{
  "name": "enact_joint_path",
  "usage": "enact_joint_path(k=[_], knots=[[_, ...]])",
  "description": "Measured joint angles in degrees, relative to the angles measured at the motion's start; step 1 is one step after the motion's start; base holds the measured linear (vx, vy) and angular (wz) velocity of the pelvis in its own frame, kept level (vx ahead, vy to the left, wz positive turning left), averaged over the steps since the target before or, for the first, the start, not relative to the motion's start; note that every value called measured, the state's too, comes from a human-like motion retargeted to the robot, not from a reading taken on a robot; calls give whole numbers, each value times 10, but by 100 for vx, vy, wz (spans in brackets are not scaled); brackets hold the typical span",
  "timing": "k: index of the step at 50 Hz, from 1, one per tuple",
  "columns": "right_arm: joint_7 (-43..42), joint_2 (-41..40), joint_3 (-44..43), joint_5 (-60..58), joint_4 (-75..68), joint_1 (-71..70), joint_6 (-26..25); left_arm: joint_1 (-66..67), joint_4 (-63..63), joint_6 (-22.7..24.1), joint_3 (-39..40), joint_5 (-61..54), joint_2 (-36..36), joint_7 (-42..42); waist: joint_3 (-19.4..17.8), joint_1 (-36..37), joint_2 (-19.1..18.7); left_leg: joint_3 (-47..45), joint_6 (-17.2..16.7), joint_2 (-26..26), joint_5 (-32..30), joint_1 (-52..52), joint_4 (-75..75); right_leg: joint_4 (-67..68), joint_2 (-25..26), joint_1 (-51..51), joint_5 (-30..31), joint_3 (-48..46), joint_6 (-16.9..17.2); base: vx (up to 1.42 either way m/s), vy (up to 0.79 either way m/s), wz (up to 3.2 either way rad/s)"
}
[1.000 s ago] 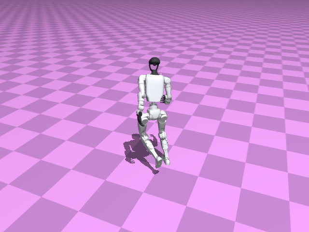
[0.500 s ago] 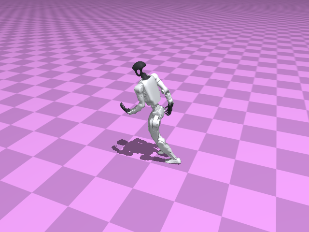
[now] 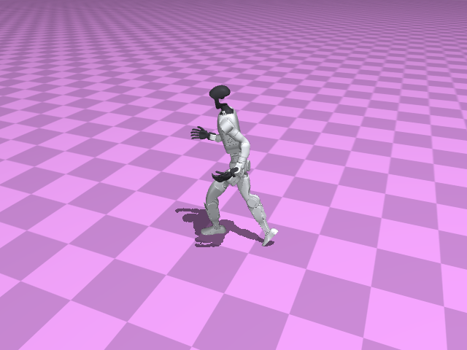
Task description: Walk run
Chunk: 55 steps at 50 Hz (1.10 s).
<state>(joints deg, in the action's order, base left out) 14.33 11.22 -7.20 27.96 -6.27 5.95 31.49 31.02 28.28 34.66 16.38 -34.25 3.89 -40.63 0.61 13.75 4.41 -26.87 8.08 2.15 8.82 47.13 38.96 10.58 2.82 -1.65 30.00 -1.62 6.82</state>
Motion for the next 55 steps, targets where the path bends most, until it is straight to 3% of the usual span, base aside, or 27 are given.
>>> enact_joint_path(k=[2, 5, 7, 8, 10, 12, 14, 16, 18, 20, 22, 25, 27, 28, 30, 32, 35, 37, 40, 42, 45, 48, 49, 50, 52, 53, 55], knots=[[-24, 1, 2, -86, 6, 31, -12, -23, -8, 10, -16, -5, 15, 33, -39, 1, 14, 32, -20, -62, 13, -49, -163, 140, -34, -22, 0, -56, 7, 218, -28, 97], [-84, -13, 44, -208, -18, 49, -22, -81, -32, 18, -22, 20, 34, 78, -71, -29, -2, 76, -55, -64, 29, -123, -274, 226, 33, -52, 0, -31, -21, 244, -37, 95], [-80, -28, 69, -246, -61, 62, -21, -125, -48, 29, -34, 50, 31, 107, -85, -38, -29, 97, 20, -11, 0, -150, -204, 273, 46, -54, -3, -94, -55, 244, -76, 29], [-68, -37, 83, -255, -90, 69, -20, -152, -52, 34, -43, 62, 16, 118, -83, -55, -39, 103, 57, 25, 37, -140, -106, 292, 59, -43, -13, -145, -113, 288, -77, 61], [-37, -54, 103, -278, -166, 140, -10, -174, -53, 36, -82, 77, -7, 129, -61, -92, -82, 259, 69, 22, 108, -151, 11, 436, 74, 13, -112, -202, -156, 316, 7, 148], [-3, -48, 101, -280, -248, 189, -14, -256, -56, 17, -70, 35, -15, 98, -51, -133, -75, 197, 69, 56, 206, -182, 96, 538, 107, 151, -205, -138, -156, 214, -30, 114], [46, -44, 65, -241, -290, 241, -19, -313, -75, -10, -72, -22, -21, 49, -12, -160, -65, 214, 69, -2, 217, -250, 40, 541, 63, 269, -281, -131, -176, 246, -42, 170], [68, -43, 17, -215, -287, 303, -22, -321, -130, 1, -108, -52, -33, 68, 14, -206, -55, 231, 69, -64, 143, -349, -65, 483, -25, 342, -327, -159, -185, 269, -23, 224], [58, -35, -34, -203, -268, 347, -9, -316, -184, 16, -117, -69, -52, 87, 27, -267, -69, 248, 59, -103, -34, -449, -190, 393, -83, 404, -342, -149, -130, 206, 10, 229], [36, -14, -70, -197, -245, 375, 17, -302, -213, 26, -118, -68, -69, 108, 41, -320, -101, 271, -3, -88, -270, -519, -264, 259, -73, 444, -339, -137, -75, 276, -49, 183], [6, 6, -94, -215, -216, 392, 35, -277, -229, 12, -109, -68, -80, 113, 31, -359, -131, 286, -82, -49, -388, -548, -206, 125, -38, 438, -351, -95, -27, 219, -47, 82], [-40, 22, -106, -285, -159, 362, 26, -240, -245, -21, -102, -63, -84, 98, 5, -368, -133, 234, -107, -26, -388, -564, -60, 11, -23, 392, -389, -49, 36, 250, -74, -12], [-56, 16, -104, -328, -121, 313, 8, -225, -231, -23, -99, -54, -78, 97, -4, -372, -101, 241, -91, -74, -388, -574, -13, 25, -51, 359, -373, -67, 1, 227, -61, 18], [-64, 13, -100, -341, -104, 283, 1, -217, -220, -21, -98, -52, -74, 94, -6, -380, -79, 229, -81, -95, -388, -576, 7, 43, -81, 340, -295, -89, -21, 188, -48, -10], [-74, 13, -59, -346, -78, 229, -2, -177, -180, -10, -68, -21, -48, 69, 4, -351, -64, 168, -62, -123, -356, -533, 82, 174, -26, 336, -382, 26, -107, 265, -82, -92], [-81, -6, -39, -304, -82, 165, 4, -106, -104, 5, -54, 29, -31, 4, 5, -348, -109, 211, -55, -76, -226, -397, 287, 234, -7, 311, -445, -23, -112, 271, -72, 27], [-28, -25, 0, -157, -77, 72, -7, -23, -68, -11, -73, 20, -46, -58, 47, -228, -104, 130, -34, 3, -99, -229, 335, 191, 51, 217, -476, 23, -145, 230, -40, -145], [-12, -23, 43, -81, -45, 58, -3, 24, -67, -8, -49, 15, -60, -70, 60, -179, -95, 87, -20, 38, -65, -161, 257, 121, 67, 134, -384, 34, -144, 255, -17, -89], [5, -10, 50, -55, -6, 64, -3, 51, -67, 5, -13, 1, -73, -59, 58, -105, -49, 35, -18, 39, -51, -95, 63, 20, 39, 25, -60, 19, -118, 261, -18, -52], [11, -1, 47, -87, 7, 90, -13, 52, -74, 4, -8, -18, -65, -44, 30, -70, -6, 48, -39, -7, -34, -109, -83, 128, -30, -9, 0, -38, -84, 207, -22, -37], [11, -2, 47, -165, 13, 118, -36, 16, -109, 10, -2, -26, -59, -9, -13, -74, 18, 114, -74, -53, 6, -150, -263, 266, -41, -47, 0, -40, -74, 251, -30, 55], [-5, -7, 71, -212, -20, 132, -38, -40, -156, 37, -9, 19, -59, 55, -52, -85, -30, 164, -127, 20, -7, -202, -287, 336, 66, -77, 0, -51, -120, 232, -40, 31], [3, -9, 80, -222, -37, 145, -35, -62, -167, 45, -14, 36, -58, 74, -49, -98, -38, 169, -64, 24, -20, -195, -229, 369, 75, -65, -16, -82, -126, 251, -44, 26], [16, -11, 87, -232, -56, 159, -32, -85, -176, 50, -21, 52, -58, 92, -37, -122, -40, 175, 41, 9, -21, -176, -144, 407, 72, -43, -40, -126, -129, 318, -30, 117], [58, -19, 75, -257, -142, 233, -37, -126, -169, 59, -64, 46, -58, 101, 2, -151, -59, 298, 2, -6, 41, -188, -58, 521, 62, 19, -137, -213, -177, 260, -17, 112], [74, -15, 86, -256, -190, 246, -49, -180, -159, 51, -42, 16, -46, 85, 15, -172, -57, 231, 11, 24, 81, -189, -19, 567, 53, 89, -180, -196, -173, 190, -36, 16], [124, -11, 101, -187, -247, 278, -61, -251, -155, 21, -40, -45, -12, 61, 43, -177, -39, 201, 18, -16, 120, -241, -31, 577, 51, 202, -254, -138, -153, 227, -57, -25]])
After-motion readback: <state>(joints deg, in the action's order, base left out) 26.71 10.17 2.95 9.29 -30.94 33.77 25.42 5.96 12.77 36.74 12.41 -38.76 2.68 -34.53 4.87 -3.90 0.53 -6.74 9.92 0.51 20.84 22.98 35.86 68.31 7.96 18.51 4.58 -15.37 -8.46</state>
